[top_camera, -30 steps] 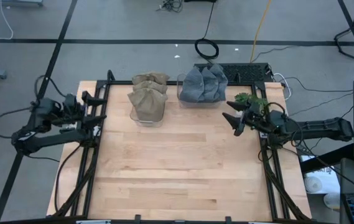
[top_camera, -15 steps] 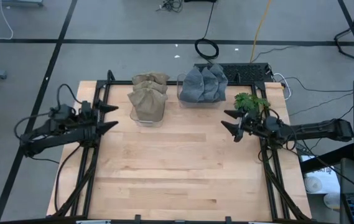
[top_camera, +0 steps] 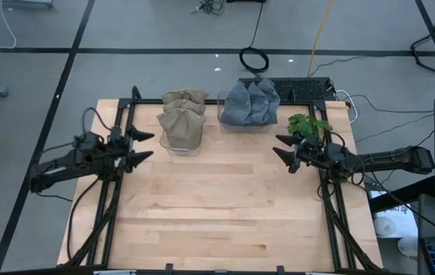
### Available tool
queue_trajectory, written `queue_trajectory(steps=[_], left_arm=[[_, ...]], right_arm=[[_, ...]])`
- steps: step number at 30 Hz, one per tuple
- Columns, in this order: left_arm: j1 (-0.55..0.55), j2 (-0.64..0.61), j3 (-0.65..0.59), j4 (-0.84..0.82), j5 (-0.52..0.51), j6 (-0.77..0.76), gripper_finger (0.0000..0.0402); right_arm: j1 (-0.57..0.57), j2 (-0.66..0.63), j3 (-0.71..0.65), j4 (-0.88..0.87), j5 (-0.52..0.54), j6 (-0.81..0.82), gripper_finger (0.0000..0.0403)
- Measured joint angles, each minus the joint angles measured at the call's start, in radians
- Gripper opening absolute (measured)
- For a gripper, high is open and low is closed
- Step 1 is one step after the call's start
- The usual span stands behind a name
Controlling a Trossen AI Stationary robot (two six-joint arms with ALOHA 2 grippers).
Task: Pick & Place hat
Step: Return to Home Position
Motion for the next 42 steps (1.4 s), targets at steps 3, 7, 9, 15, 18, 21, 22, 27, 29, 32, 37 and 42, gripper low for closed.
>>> queue_trajectory(steps=[3, 7, 9, 15, 18, 21, 22, 27, 29, 32, 37, 42], left_arm=[[0.0, 0.001, -0.062, 0.056, -0.001, -0.019, 0.0374], [0.0, 0.0, -0.14, 0.17, -0.015, -0.043, 0.037], [0.0, 0.001, -0.184, 0.198, -0.031, -0.05, 0.037], [0.0, 0.002, -0.231, 0.238, -0.119, -0.055, 0.0378], [0.0, 0.001, -0.231, 0.209, -0.164, -0.049, 0.0379], [0.0, 0.002, -0.229, 0.135, -0.216, -0.084, 0.0379], [0.0, 0.005, -0.228, 0.134, -0.22, -0.09, 0.0379], [0.0, 0.024, -0.228, 0.131, -0.215, -0.094, 0.0379], [0.0, 0.036, -0.228, 0.128, -0.209, -0.101, 0.0379], [0.0, 0.047, -0.228, 0.126, -0.184, -0.097, 0.0379], [0.0, 0.051, -0.229, 0.135, -0.166, -0.101, 0.0379], [0.0, 0.053, -0.231, 0.152, -0.166, -0.097, 0.0379]], right_arm=[[0.0, 0.0, -0.001, -0.018, 0.032, 0.003, 0.0302], [0.0, 0.0, -0.002, -0.095, 0.138, 0.046, 0.0304], [0.0, 0.0, -0.002, -0.136, 0.189, 0.067, 0.0304], [0.0, 0.0, -0.003, -0.237, 0.262, 0.069, 0.0302], [0.0, 0.0, -0.003, -0.252, 0.262, 0.075, 0.0304], [-0.002, 0.0, -0.003, -0.295, 0.262, 0.076, 0.0304], [-0.002, 0.0, -0.003, -0.31, 0.262, 0.076, 0.0304], [-0.002, 0.0, -0.003, -0.407, 0.262, 0.151, 0.0304], [-0.002, 0.001, -0.003, -0.448, 0.26, 0.173, 0.0304], [-0.002, 0.001, -0.003, -0.506, 0.258, 0.186, 0.0304], [-0.002, 0.003, -0.003, -0.528, 0.258, 0.202, 0.0304], [-0.002, 0.003, -0.003, -0.525, 0.258, 0.203, 0.0304]])
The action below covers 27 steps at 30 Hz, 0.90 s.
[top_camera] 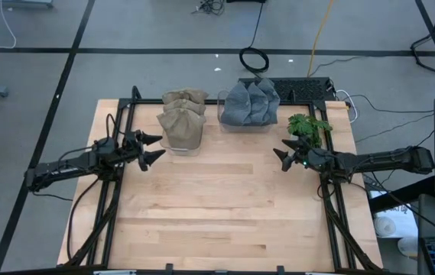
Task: Pick & Place hat
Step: Return to Home Position
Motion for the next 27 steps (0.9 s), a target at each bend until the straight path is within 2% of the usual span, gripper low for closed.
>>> queue_trajectory(steps=[17, 27], left_arm=[[0.0, 0.0, 0.0, 0.005, 0.0, 0.003, 0.0379], [0.0, 0.0, 0.0, 0.006, 0.002, 0.003, 0.0379]], right_arm=[[0.003, -0.008, -0.001, -0.004, 0.0, 0.0, 0.0304], [0.008, -0.256, -0.001, 0.002, 0.0, 0.0, 0.0304]])
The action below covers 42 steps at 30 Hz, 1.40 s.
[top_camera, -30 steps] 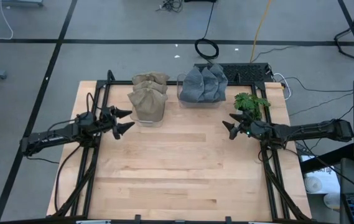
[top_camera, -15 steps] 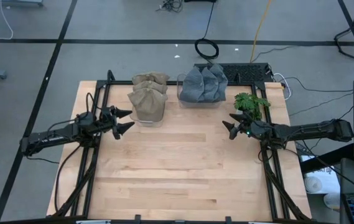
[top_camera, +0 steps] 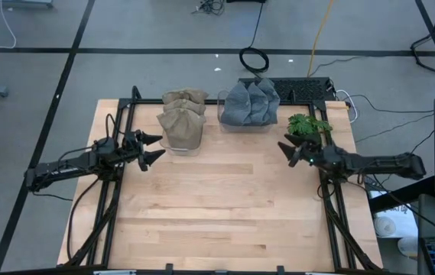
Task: Pick & Place hat
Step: Return to Home Position
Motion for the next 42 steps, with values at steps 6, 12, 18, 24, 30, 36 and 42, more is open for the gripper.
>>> queue_trajectory(steps=[6, 12, 18, 24, 30, 36, 42], left_arm=[[0.0, 0.0, 0.0, 0.0, 0.0, 0.0, 0.0379], [0.0, 0.0, 0.0, 0.0, 0.0, -0.002, 0.0379], [0.0, 0.0, 0.001, 0.0, -0.001, -0.002, 0.0379], [0.0, 0.0, 0.002, 0.0, 0.0, -0.002, 0.0379], [0.0, 0.0, 0.002, 0.0, 0.0, -0.001, 0.0379], [0.0, 0.0, 0.002, 0.0, 0.0, -0.001, 0.0379], [0.0, 0.0, 0.002, 0.0, 0.0, 0.0, 0.0379]], right_arm=[[0.0, -0.136, 0.0, -0.002, 0.0, 0.0, 0.0304], [0.0, -0.227, 0.0, 0.019, 0.002, 0.001, 0.0304], [0.0, -0.227, 0.0, 0.039, 0.001, 0.0, 0.0304], [0.0, -0.227, 0.0, 0.035, 0.001, 0.0, 0.0304], [0.0, -0.226, 0.0, 0.035, 0.001, 0.0, 0.0304], [0.0, -0.225, 0.0, 0.035, 0.001, 0.0, 0.0304], [0.0, -0.225, 0.0, 0.035, 0.001, 0.0, 0.0304]])
